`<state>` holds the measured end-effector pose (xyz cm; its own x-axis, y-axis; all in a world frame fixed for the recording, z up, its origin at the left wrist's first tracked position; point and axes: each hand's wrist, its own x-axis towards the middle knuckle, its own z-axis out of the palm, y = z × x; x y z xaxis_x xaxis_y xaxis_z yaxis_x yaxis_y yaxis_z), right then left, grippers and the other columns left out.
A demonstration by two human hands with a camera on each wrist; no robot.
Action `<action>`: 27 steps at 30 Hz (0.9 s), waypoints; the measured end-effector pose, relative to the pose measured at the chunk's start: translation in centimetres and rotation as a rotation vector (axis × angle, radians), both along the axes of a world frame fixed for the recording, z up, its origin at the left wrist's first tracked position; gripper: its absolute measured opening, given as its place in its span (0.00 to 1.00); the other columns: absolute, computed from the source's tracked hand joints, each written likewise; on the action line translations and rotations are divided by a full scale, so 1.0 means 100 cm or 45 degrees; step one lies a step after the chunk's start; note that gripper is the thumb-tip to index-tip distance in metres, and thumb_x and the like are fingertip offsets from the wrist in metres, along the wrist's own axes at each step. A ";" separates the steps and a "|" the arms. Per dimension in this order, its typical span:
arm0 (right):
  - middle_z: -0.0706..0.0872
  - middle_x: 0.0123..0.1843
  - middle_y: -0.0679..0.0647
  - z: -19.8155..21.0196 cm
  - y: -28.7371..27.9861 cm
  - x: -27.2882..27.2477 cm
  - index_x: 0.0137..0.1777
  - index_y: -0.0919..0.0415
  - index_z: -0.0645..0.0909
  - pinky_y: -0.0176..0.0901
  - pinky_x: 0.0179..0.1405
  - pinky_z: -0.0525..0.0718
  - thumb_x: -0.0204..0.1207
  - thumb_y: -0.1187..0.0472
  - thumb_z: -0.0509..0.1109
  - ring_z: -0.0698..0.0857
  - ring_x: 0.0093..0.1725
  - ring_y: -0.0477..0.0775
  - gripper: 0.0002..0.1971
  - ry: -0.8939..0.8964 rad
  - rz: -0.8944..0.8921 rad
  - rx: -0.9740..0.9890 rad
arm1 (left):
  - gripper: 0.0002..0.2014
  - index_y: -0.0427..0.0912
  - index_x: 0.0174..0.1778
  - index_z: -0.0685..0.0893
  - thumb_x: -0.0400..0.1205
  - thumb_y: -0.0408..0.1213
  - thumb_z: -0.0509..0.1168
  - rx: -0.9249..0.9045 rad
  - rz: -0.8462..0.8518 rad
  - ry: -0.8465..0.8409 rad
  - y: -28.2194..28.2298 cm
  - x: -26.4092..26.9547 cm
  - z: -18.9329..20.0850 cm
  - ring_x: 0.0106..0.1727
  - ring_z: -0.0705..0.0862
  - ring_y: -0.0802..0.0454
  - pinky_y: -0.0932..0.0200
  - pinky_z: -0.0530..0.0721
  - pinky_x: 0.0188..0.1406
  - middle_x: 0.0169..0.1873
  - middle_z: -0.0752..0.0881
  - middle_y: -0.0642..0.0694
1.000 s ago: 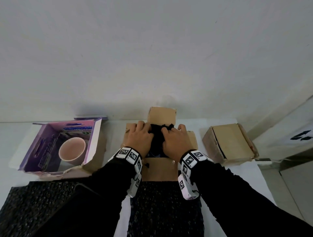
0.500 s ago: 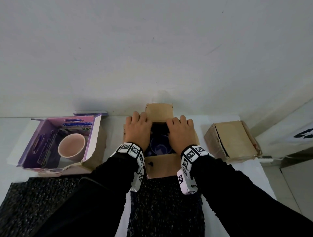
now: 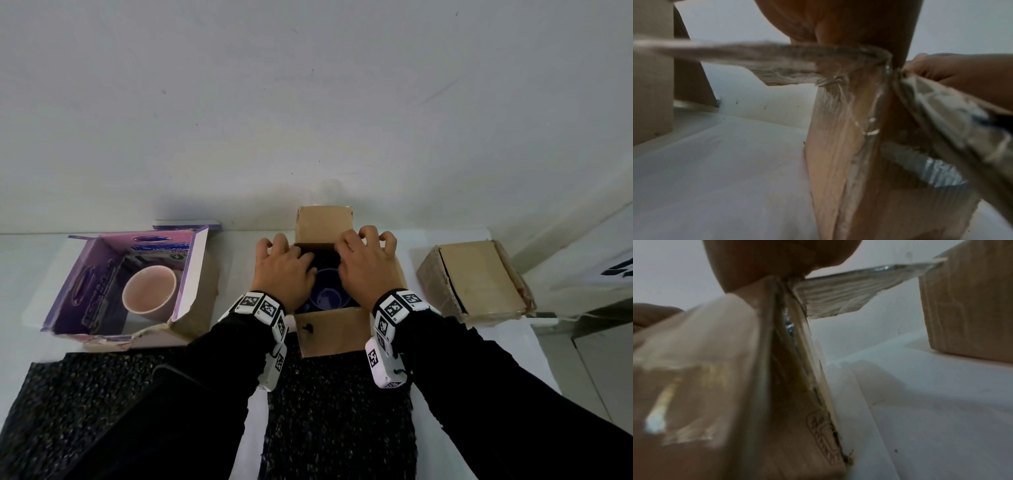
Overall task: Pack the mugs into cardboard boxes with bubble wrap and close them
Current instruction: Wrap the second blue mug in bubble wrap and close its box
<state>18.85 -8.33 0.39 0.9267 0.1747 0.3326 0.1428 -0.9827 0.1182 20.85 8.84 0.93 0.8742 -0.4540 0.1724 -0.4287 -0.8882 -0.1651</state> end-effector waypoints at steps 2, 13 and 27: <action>0.80 0.55 0.51 0.000 -0.001 -0.002 0.43 0.54 0.83 0.58 0.57 0.64 0.70 0.56 0.65 0.75 0.57 0.60 0.07 0.035 -0.015 -0.005 | 0.20 0.52 0.44 0.88 0.81 0.54 0.51 0.016 0.018 0.029 0.000 0.000 -0.002 0.53 0.73 0.43 0.42 0.62 0.56 0.43 0.85 0.50; 0.77 0.59 0.50 0.014 -0.008 -0.023 0.45 0.50 0.84 0.52 0.51 0.70 0.73 0.53 0.66 0.72 0.57 0.58 0.07 0.064 -0.064 0.347 | 0.18 0.51 0.58 0.83 0.81 0.56 0.57 -0.260 -0.002 -0.001 0.009 -0.023 0.006 0.54 0.78 0.44 0.47 0.71 0.51 0.52 0.84 0.50; 0.77 0.39 0.44 -0.022 0.000 -0.182 0.45 0.48 0.73 0.46 0.32 0.78 0.73 0.54 0.68 0.77 0.38 0.49 0.05 0.273 0.005 0.881 | 0.22 0.44 0.64 0.79 0.74 0.42 0.68 -0.497 -0.274 0.234 0.034 -0.131 -0.012 0.69 0.74 0.43 0.46 0.80 0.59 0.71 0.75 0.45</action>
<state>0.61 -8.29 -1.77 0.9838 -0.0066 0.1789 0.0966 -0.8218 -0.5616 7.72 12.22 -0.28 0.7994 -0.5603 0.2169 -0.6005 -0.7566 0.2586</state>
